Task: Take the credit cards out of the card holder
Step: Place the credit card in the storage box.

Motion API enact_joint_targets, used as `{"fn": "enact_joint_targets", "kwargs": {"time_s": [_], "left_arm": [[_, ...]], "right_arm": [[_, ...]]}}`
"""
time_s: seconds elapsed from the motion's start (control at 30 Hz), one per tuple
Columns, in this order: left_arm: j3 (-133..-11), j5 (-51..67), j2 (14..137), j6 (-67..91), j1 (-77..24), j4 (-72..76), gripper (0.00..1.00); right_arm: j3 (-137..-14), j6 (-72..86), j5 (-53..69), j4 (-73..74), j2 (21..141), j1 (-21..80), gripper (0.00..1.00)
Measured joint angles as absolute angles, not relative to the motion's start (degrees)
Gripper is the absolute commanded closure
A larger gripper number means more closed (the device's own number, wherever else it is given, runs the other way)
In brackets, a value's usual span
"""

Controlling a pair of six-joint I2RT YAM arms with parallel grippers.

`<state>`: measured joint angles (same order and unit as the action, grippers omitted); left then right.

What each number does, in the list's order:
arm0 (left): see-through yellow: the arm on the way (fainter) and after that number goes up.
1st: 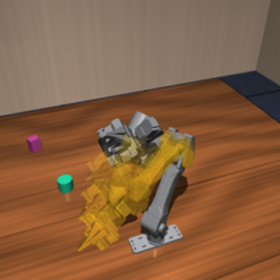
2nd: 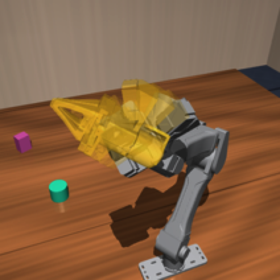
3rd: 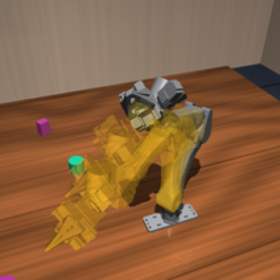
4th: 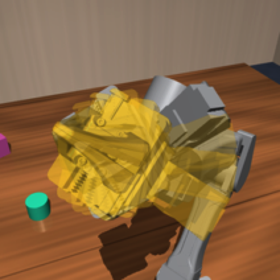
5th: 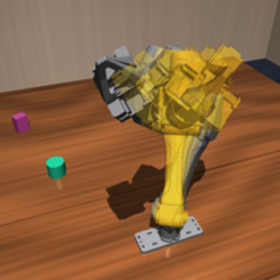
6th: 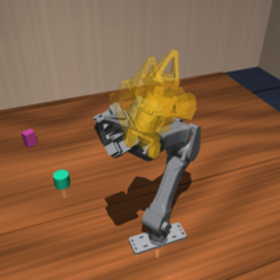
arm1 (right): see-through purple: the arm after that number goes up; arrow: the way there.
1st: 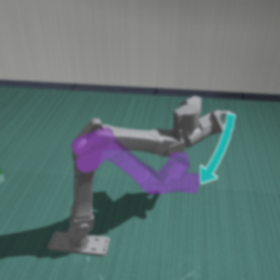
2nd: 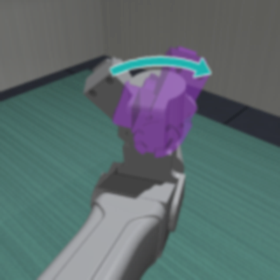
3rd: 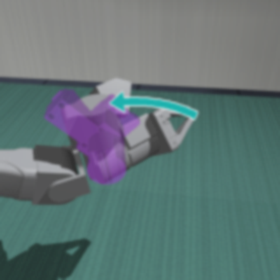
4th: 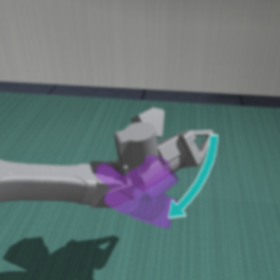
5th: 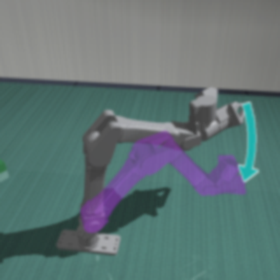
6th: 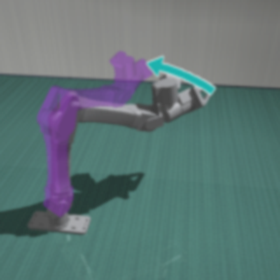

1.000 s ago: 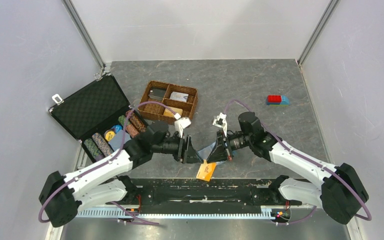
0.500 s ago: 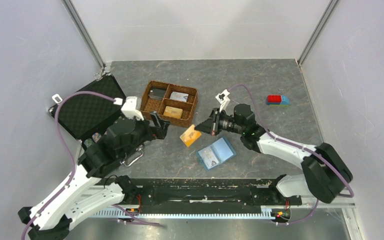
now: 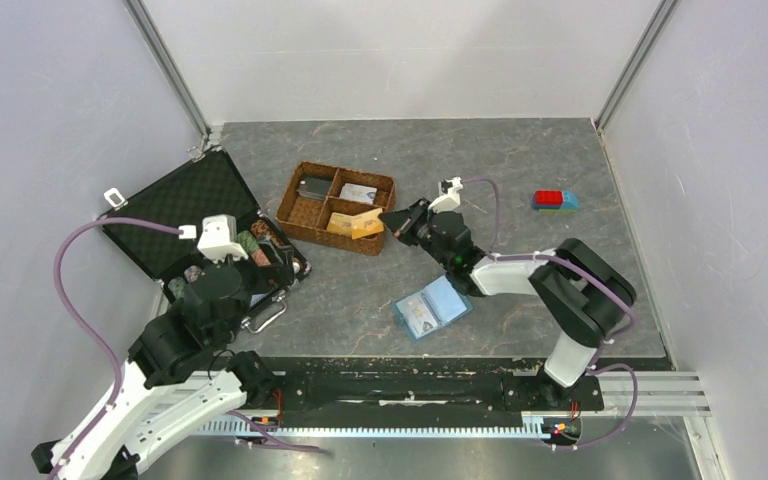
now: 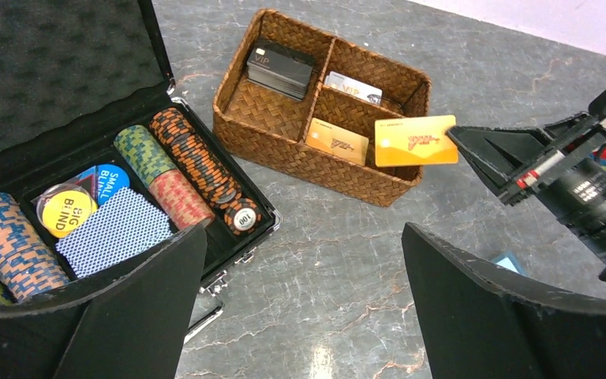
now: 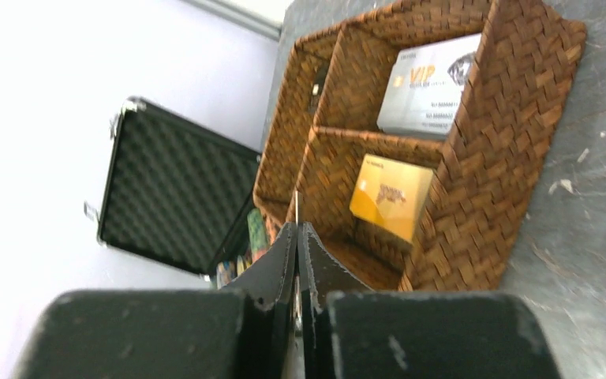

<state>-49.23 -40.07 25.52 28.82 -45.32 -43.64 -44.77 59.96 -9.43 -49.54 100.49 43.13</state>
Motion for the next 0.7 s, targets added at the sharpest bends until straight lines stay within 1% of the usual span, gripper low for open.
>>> {"fn": "enact_joint_targets", "kwargs": {"time_s": [0.17,0.3,0.43,0.57,0.7], "left_arm": [[-48.12,-40.32,23.4,28.82,-45.32,-43.62,0.0],[-47.66,-38.76,23.59,28.84,-45.32,-43.66,0.02],[-48.29,-34.17,25.12,29.41,-45.32,-43.81,0.08],[-50.11,-27.16,28.32,32.29,-45.32,-43.48,0.16],[-50.76,-20.36,30.85,35.94,-45.32,-41.58,0.18]], "right_arm": [[-50.98,63.48,-16.16,-50.57,106.54,45.63,1.0],[-51.88,65.49,-16.45,-51.92,108.36,46.48,1.0],[-51.27,65.41,-10.96,-52.71,106.8,45.32,1.0],[-46.44,66.06,-2.5,-56.25,100.22,43.97,1.0],[-39.09,67.75,4.86,-62.85,92.53,43.81,1.0]]}}
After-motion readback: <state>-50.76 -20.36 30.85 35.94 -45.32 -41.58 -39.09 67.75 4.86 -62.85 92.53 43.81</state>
